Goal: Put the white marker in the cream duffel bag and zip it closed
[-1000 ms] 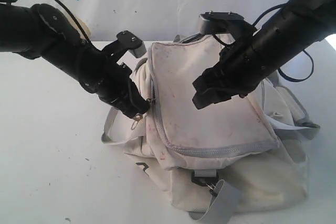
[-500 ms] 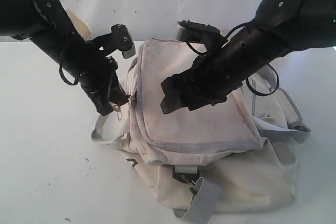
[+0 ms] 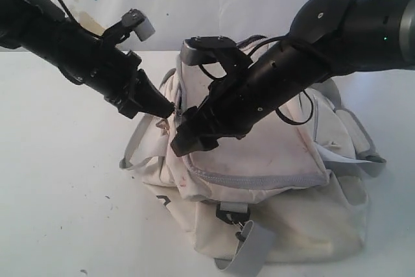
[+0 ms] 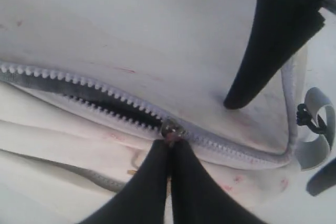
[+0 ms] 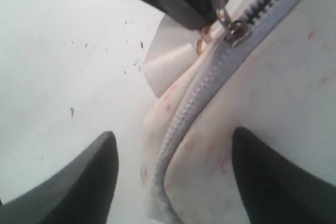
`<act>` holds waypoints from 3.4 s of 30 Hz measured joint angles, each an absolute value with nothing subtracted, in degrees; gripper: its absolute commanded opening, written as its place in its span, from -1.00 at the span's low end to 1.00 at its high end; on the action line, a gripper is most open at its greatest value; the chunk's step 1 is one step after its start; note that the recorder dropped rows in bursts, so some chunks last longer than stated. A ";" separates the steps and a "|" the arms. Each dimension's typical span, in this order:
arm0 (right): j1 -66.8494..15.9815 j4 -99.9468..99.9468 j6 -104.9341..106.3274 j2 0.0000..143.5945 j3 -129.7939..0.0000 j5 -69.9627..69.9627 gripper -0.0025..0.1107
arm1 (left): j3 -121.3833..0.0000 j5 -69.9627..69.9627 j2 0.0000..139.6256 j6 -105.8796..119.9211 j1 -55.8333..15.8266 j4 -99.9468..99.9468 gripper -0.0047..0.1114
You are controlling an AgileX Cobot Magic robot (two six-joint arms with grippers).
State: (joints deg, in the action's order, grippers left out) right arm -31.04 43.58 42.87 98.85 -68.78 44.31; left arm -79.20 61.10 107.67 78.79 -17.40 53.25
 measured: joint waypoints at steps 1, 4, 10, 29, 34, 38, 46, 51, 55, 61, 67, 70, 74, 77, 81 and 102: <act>-31.35 43.58 42.87 98.85 -68.78 43.44 0.08 | -79.20 62.18 107.67 79.64 -16.86 53.81 -0.92; -32.00 43.58 42.63 98.97 -68.78 39.96 0.08 | -79.20 64.45 107.67 81.81 -16.01 55.47 -0.92; -32.36 43.70 41.84 100.35 -68.78 38.24 0.07 | -79.20 67.36 107.77 85.06 -15.96 60.40 -0.92; -32.53 35.46 35.53 100.58 -68.78 41.08 -0.96 | -79.20 64.18 108.11 85.10 -15.08 60.11 -0.92; -32.67 25.24 28.62 100.58 -68.89 41.35 -0.96 | -79.20 59.52 108.11 82.86 -13.57 57.95 -0.92; -32.67 19.01 25.42 100.58 -68.89 41.57 -0.96 | -79.20 55.86 108.11 82.04 -11.98 57.82 -0.92; -32.67 11.15 24.41 100.58 -68.78 44.59 -0.96 | -79.20 49.17 108.11 78.44 -4.03 57.34 -0.92; -32.67 10.37 24.41 100.58 -68.78 44.21 -0.96 | -79.20 55.00 108.11 80.38 -1.14 57.10 -0.92; -32.67 12.21 24.41 100.58 -68.78 43.83 -0.96 | -79.20 62.79 109.26 87.31 -2.33 59.95 -0.92; -32.67 16.77 24.41 100.58 -68.78 43.83 -0.96 | -78.62 65.12 113.30 89.77 -5.64 61.23 -0.60; -32.67 17.61 24.41 100.58 -68.78 43.83 -0.96 | -78.62 64.51 115.04 89.98 -8.88 61.60 -0.12; -32.67 17.71 24.41 100.58 -68.78 43.83 -0.96 | -78.62 63.30 115.33 90.14 -10.61 62.63 -0.11; -32.67 17.71 24.41 100.58 -68.78 43.94 -0.96 | -78.62 62.68 116.63 90.14 -12.21 64.15 -0.11; -32.67 17.71 24.41 100.58 -68.78 43.94 -0.96 | -78.62 61.29 118.05 90.14 -13.41 65.50 -0.11; -32.67 17.71 24.41 100.58 -68.78 44.03 -0.96 | -78.62 59.07 119.58 90.14 -14.86 68.41 -0.11; -32.67 17.82 24.31 100.58 -68.78 44.03 -0.96 | -78.62 59.98 123.66 98.92 -15.34 80.26 -0.11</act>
